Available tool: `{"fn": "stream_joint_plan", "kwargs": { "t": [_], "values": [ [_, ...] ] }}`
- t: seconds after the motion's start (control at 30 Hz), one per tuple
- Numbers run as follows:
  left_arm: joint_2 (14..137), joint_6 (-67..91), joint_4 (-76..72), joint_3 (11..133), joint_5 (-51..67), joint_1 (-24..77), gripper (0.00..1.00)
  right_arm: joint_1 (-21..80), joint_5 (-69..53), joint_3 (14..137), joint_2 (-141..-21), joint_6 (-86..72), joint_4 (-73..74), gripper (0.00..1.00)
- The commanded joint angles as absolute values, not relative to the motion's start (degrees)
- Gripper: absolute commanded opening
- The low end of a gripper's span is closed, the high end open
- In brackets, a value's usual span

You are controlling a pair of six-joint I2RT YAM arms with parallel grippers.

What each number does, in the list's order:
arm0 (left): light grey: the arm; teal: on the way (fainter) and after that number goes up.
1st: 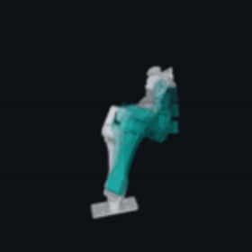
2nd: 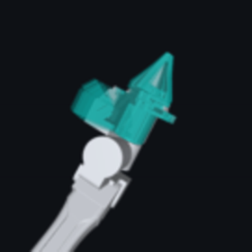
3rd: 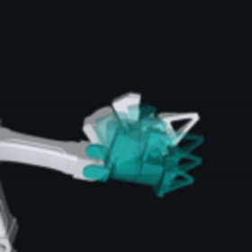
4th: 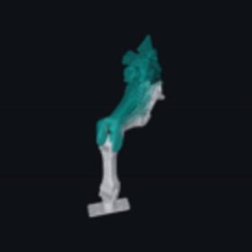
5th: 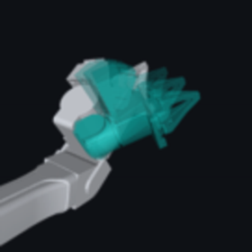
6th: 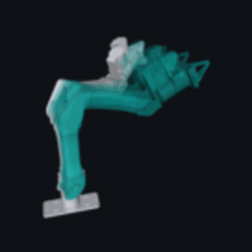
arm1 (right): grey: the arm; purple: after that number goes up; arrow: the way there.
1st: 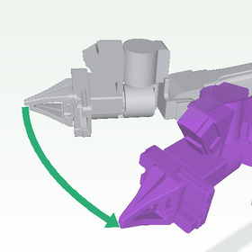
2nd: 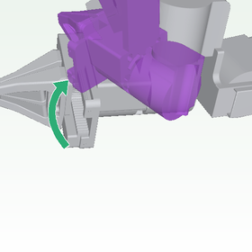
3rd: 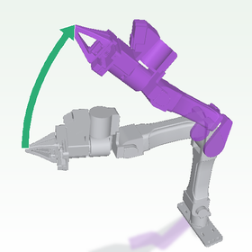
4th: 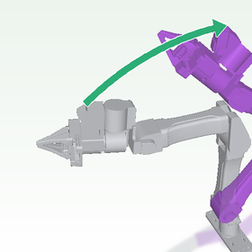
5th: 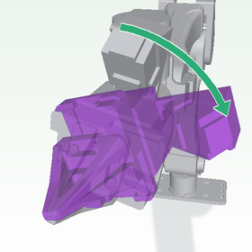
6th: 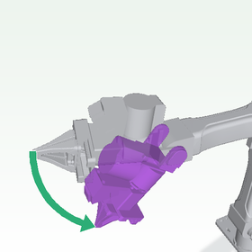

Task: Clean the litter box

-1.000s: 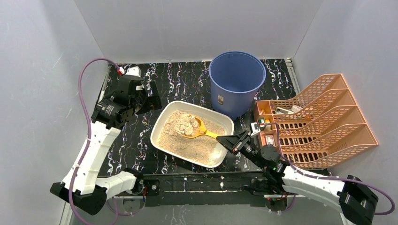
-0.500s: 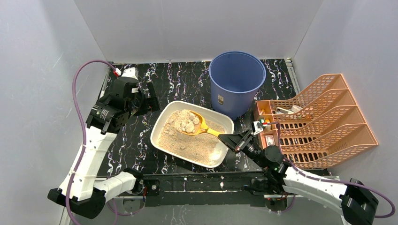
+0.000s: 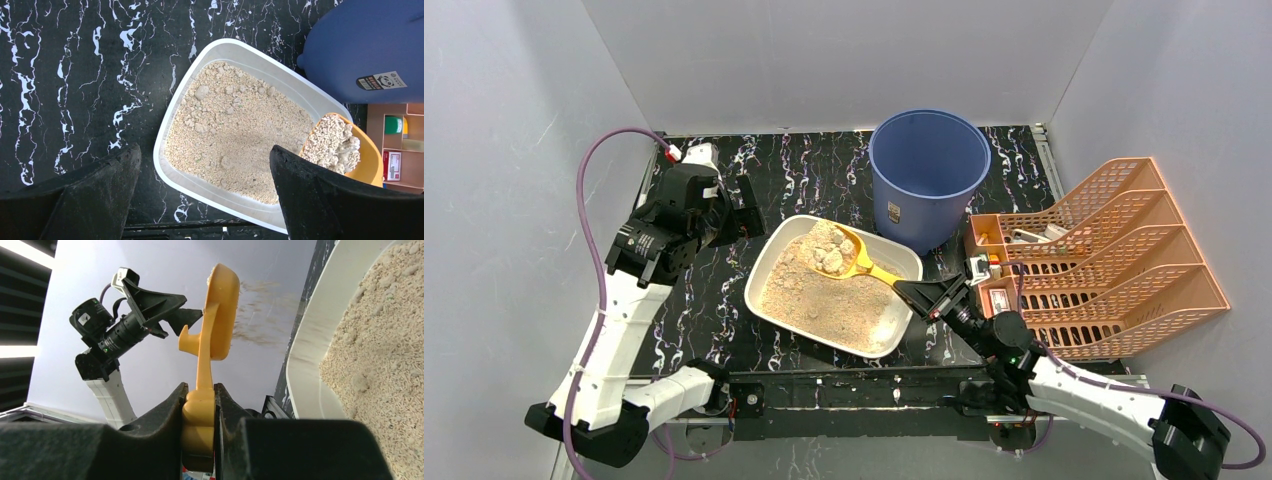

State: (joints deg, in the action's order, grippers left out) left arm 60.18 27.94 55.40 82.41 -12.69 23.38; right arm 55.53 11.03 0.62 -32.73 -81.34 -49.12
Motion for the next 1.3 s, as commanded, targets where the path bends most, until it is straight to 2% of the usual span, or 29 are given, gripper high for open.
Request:
{"fn": "stream_joint_plan", "kwargs": {
  "t": [0.0,0.1,0.23,0.33,0.47,0.53,0.57,0.67,0.8,0.9,1.0,1.13,1.2,1.27],
  "values": [
    [59.5,27.5,56.7,85.2,-12.1,23.4,0.98,55.2,6.9,4.2,-34.8,-81.1,-57.2,0.01],
    [59.6,27.4,55.7,84.6,-11.8,23.4,0.98,54.5,15.2,2.2,-30.9,-84.6,-51.1,0.01],
    [60.1,27.7,55.9,85.6,-10.7,23.4,0.98,54.4,5.9,5.2,-35.8,-80.6,-56.9,0.01],
    [60.0,27.8,55.2,85.6,-10.4,23.4,0.98,53.1,13.9,1.6,-29.8,-85.4,-48.3,0.01],
    [60.3,27.7,55.9,86.7,-10.1,23.4,0.98,53.0,4.0,6.2,-32.8,-80.5,-51.8,0.01],
    [60.0,27.7,55.0,86.0,-10.1,23.4,0.98,52.3,12.0,4.8,-28.0,-83.6,-42.9,0.01],
    [60.1,27.9,54.9,86.0,-9.9,23.4,0.98,52.2,13.6,3.2,-27.4,-85.6,-46.0,0.01],
    [60.4,28.2,55.3,86.6,-9.4,23.4,0.98,52.2,4.7,6.4,-32.9,-83.3,-50.9,0.01],
    [60.1,28.2,54.5,85.8,-9.2,23.4,0.98,51.9,11.8,2.9,-29.0,-86.4,-49.0,0.01],
    [60.3,28.2,55.3,86.8,-9.0,23.4,0.98,51.9,2.7,8.0,-33.0,-82.2,-49.4,0.01],
    [59.9,28.0,54.4,86.0,-9.0,23.4,0.98,51.7,12.5,5.0,-27.2,-86.2,-43.3,0.01],
    [59.9,28.2,55.0,86.5,-8.9,23.4,0.98,51.7,2.5,8.3,-32.8,-82.0,-50.0,0.01],
    [59.3,28.2,54.1,85.4,-8.9,23.4,0.98,51.5,11.4,6.5,-28.1,-85.3,-42.8,0.01],
    [59.7,28.3,54.2,85.6,-8.3,23.4,0.98,51.5,11.1,5.0,-27.4,-86.1,-45.2,0.01]
  ]
}}
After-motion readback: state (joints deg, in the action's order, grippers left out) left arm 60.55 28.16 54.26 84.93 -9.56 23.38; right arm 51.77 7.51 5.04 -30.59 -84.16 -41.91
